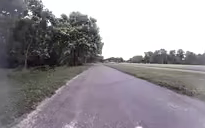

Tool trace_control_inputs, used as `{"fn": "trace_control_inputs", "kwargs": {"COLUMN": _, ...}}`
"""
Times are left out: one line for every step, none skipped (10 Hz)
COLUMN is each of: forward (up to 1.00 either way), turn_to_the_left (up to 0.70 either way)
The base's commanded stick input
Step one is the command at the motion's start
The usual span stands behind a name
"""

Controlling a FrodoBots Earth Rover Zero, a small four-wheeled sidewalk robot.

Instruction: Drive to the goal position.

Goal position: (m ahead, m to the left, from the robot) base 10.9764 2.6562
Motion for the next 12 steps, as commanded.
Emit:
{"fn": "trace_control_inputs", "kwargs": {"forward": 0.7, "turn_to_the_left": -0.01}}
{"fn": "trace_control_inputs", "kwargs": {"forward": 0.7, "turn_to_the_left": -0.01}}
{"fn": "trace_control_inputs", "kwargs": {"forward": 0.7, "turn_to_the_left": -0.01}}
{"fn": "trace_control_inputs", "kwargs": {"forward": 0.7, "turn_to_the_left": -0.01}}
{"fn": "trace_control_inputs", "kwargs": {"forward": 0.7, "turn_to_the_left": -0.01}}
{"fn": "trace_control_inputs", "kwargs": {"forward": 0.7, "turn_to_the_left": -0.01}}
{"fn": "trace_control_inputs", "kwargs": {"forward": 0.7, "turn_to_the_left": -0.01}}
{"fn": "trace_control_inputs", "kwargs": {"forward": 0.7, "turn_to_the_left": -0.01}}
{"fn": "trace_control_inputs", "kwargs": {"forward": 0.7, "turn_to_the_left": -0.01}}
{"fn": "trace_control_inputs", "kwargs": {"forward": 0.7, "turn_to_the_left": -0.01}}
{"fn": "trace_control_inputs", "kwargs": {"forward": 0.7, "turn_to_the_left": -0.01}}
{"fn": "trace_control_inputs", "kwargs": {"forward": 0.7, "turn_to_the_left": -0.01}}
